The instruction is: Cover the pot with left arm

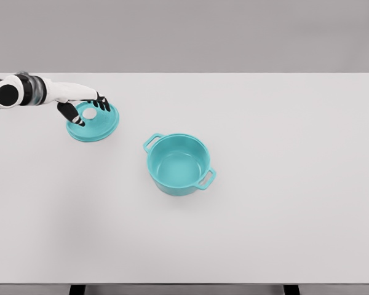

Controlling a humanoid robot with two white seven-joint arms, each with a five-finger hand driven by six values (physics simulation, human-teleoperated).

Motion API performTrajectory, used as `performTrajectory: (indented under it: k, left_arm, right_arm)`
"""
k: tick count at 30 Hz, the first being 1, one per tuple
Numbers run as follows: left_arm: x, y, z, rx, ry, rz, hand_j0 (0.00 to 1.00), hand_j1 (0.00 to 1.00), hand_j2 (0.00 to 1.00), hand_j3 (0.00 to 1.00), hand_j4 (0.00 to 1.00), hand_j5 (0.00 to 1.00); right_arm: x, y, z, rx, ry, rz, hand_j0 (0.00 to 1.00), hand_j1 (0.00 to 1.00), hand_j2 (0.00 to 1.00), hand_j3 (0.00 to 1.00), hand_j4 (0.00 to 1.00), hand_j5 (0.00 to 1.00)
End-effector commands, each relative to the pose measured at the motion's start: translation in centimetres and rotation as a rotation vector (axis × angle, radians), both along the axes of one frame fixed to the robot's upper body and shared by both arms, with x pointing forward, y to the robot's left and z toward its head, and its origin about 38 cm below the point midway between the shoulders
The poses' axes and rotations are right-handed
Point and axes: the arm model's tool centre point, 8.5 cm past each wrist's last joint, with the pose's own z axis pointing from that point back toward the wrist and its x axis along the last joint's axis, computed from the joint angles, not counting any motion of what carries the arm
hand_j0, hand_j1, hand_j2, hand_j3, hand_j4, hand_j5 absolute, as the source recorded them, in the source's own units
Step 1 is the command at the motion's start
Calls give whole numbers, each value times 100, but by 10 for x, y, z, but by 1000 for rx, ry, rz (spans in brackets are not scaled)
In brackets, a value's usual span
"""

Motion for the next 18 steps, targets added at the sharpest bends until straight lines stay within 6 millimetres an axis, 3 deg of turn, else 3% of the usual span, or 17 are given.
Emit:
performTrajectory:
  k: [1,18]
  left_arm:
    - [1,-2,0,-5,0,-1,75,75,75,75,75,75]
    - [7,-1,-5,17,-36,56,74,74,74,74,74,74]
  right_arm:
    - [0,0,0,0,0,0,100,100,100,100,100,100]
    - [0,0,0,0,0,0,100,100,100,100,100,100]
